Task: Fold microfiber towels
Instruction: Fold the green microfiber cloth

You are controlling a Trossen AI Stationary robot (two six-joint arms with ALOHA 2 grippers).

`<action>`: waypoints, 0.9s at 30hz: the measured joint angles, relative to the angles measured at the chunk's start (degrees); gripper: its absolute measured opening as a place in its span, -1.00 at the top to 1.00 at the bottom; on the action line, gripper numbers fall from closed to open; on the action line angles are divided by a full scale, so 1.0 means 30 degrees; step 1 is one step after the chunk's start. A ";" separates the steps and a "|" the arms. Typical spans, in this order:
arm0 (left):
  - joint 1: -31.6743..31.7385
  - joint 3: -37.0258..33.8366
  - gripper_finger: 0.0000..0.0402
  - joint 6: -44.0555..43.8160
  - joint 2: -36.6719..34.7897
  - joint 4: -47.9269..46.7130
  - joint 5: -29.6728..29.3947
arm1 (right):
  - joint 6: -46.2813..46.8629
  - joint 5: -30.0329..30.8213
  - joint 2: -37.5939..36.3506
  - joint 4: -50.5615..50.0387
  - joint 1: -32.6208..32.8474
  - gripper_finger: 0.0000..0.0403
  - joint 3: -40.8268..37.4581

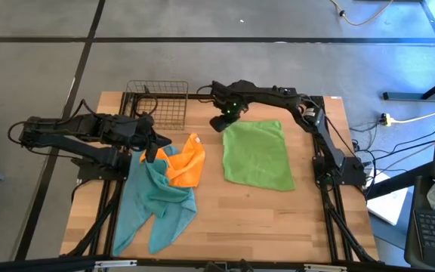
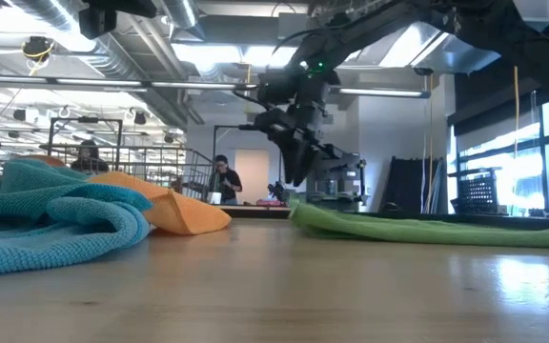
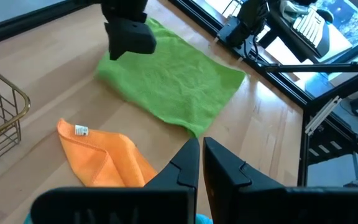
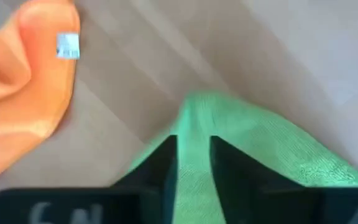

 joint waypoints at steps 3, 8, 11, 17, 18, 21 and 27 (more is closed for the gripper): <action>0.0000 0.0000 0.93 0.0071 0.0000 -0.0010 0.0078 | -0.0140 0.0635 0.0000 -0.0297 -0.0075 0.21 0.0000; 0.0000 0.0000 0.93 0.0064 -0.0079 -0.0066 0.0102 | -0.1875 0.0738 0.0000 -0.1519 -0.0095 -0.09 0.0000; 0.0000 0.0000 0.93 0.0063 -0.0101 -0.0066 0.0102 | -0.2513 0.1726 0.0000 -0.1369 -0.0101 -0.15 0.0000; 0.0000 0.0000 0.93 0.0063 -0.0095 -0.0059 0.0102 | -0.1571 0.2398 0.0022 0.2119 -0.0041 -0.09 0.0000; 0.0000 0.0000 0.93 0.0057 -0.0102 -0.0055 0.0108 | -0.2027 0.2552 0.0022 0.2616 -0.0029 -0.08 0.0000; 0.0000 0.0000 0.93 -0.0040 -0.0130 0.0060 0.0549 | -0.3152 0.3155 0.0022 0.2690 -0.0185 -0.03 0.0054; -0.0005 0.0000 0.93 -0.0095 -0.0255 0.0841 0.1269 | -0.4262 -0.1461 0.0048 0.1838 -0.2229 0.02 -0.0360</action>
